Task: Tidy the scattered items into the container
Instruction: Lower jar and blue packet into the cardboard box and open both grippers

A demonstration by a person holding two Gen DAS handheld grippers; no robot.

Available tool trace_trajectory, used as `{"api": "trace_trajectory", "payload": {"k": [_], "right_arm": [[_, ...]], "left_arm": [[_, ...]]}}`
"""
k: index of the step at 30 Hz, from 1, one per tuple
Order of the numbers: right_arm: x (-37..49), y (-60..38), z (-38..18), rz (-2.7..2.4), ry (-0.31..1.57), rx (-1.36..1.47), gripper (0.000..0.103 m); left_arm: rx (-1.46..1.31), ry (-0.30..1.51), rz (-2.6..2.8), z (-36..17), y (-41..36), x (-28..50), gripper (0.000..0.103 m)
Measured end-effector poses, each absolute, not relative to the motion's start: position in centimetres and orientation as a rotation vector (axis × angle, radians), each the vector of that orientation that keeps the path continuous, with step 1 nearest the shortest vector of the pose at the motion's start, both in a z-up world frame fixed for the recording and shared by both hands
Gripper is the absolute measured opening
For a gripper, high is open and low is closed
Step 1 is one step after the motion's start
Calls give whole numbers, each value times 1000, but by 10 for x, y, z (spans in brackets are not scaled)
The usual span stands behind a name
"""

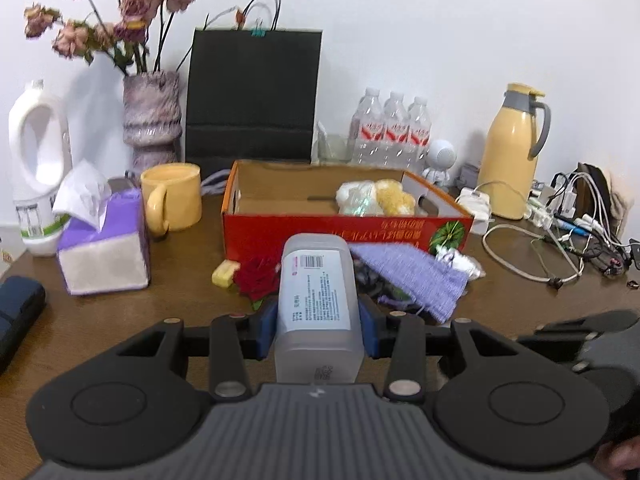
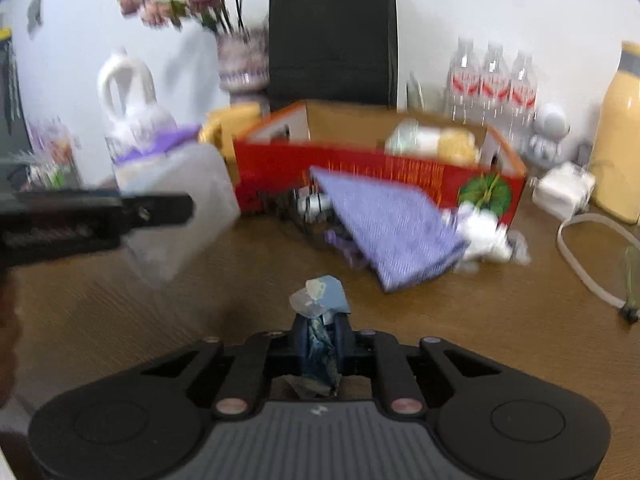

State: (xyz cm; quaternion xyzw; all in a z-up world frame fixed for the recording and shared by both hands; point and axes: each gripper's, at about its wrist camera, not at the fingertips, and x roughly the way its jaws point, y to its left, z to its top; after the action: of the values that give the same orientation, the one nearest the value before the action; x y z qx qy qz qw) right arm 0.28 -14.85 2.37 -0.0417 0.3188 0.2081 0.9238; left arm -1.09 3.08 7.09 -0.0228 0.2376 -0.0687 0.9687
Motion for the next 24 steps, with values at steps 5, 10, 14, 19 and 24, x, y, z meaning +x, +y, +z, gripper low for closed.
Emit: {"api": "trace_trajectory", "payload": {"k": [5, 10, 14, 19, 24], "right_arm": [[10, -167, 61, 410, 548, -77, 12], [41, -180, 85, 372, 470, -123, 12], [63, -188, 102, 350, 425, -151, 12], [104, -193, 125, 332, 413, -139, 12], [151, -197, 142, 323, 431, -131, 12]], "left_arm": [[-55, 442, -175, 88, 27, 4, 42], [-37, 400, -181, 109, 18, 44, 42], [-22, 397, -163, 116, 9, 71, 42], [-14, 385, -141, 128, -6, 107, 42], [-25, 420, -127, 139, -16, 152, 42]]}}
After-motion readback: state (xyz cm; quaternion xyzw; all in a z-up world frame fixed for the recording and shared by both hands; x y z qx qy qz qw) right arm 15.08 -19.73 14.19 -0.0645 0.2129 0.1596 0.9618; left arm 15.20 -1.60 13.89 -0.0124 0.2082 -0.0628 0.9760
